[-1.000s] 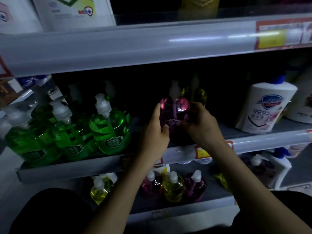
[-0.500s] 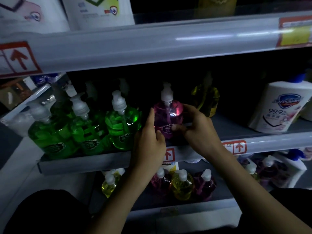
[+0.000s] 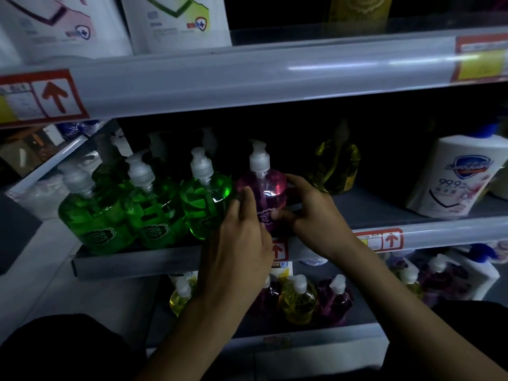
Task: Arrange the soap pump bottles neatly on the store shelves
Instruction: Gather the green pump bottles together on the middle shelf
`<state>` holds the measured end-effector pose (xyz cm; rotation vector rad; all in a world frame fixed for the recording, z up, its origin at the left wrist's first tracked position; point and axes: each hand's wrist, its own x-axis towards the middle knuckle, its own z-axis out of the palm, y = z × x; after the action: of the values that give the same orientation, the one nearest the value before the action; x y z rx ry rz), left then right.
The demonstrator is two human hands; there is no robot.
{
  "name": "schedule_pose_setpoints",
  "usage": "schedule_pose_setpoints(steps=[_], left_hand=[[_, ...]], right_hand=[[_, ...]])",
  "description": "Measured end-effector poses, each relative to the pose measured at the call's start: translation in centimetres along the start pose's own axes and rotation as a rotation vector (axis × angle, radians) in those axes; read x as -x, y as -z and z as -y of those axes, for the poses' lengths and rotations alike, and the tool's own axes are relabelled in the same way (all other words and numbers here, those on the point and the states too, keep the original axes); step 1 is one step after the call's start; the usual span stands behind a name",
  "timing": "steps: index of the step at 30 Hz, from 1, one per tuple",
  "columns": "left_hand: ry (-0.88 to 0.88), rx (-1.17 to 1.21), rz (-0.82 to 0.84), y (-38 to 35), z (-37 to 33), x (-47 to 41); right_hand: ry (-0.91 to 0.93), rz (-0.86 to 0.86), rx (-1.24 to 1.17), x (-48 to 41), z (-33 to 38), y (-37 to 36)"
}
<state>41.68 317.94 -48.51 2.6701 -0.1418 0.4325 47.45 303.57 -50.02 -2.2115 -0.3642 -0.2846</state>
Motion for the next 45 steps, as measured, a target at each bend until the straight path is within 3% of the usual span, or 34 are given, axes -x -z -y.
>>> schedule_pose_setpoints(steps=[11, 19, 23, 27, 31, 33, 35, 39, 42, 45], left_hand=[[0.023, 0.016, 0.154, -0.9, -0.9, -3.7], [0.116, 0.032, 0.143, -0.6, -0.3, -5.6], [0.056, 0.036, 0.122, -0.3, 0.0, -4.4], [-0.067, 0.013, 0.067, -0.1, 0.5, -1.7], [-0.205, -0.026, 0.345, -1.3, 1.6, 2.3], [-0.241, -0.041, 0.395, -1.7, 2.1, 3.4], [-0.223, 0.01, 0.329, -1.6, 1.8, 3.0], [-0.234, 0.218, 0.053, -1.3, -1.2, -0.5], [-0.226, 0.321, -0.004, -1.4, -3.4, -2.2], [-0.218, 0.337, -0.03, -1.8, -4.3, -2.5]], right_hand=[[-0.113, -0.11, 0.1, -3.1, -1.3, -0.4], [-0.112, -0.044, 0.176, -5.4, -1.0, -2.3], [-0.08, -0.047, 0.22, -4.5, -0.2, -1.6], [0.029, -0.205, 0.333, 0.0, 1.1, -0.6], [0.047, -0.073, 0.453, 4.7, 0.7, 0.1], [0.046, -0.039, 0.438, 5.8, 0.2, 0.5], [0.014, -0.105, 0.417, 5.6, -0.1, 1.5], [-0.121, -0.402, 0.283, 2.1, -0.8, 5.5], [-0.235, -0.479, 0.195, 0.3, -1.3, 7.9], [-0.208, -0.526, 0.108, -0.1, -0.7, 8.4]])
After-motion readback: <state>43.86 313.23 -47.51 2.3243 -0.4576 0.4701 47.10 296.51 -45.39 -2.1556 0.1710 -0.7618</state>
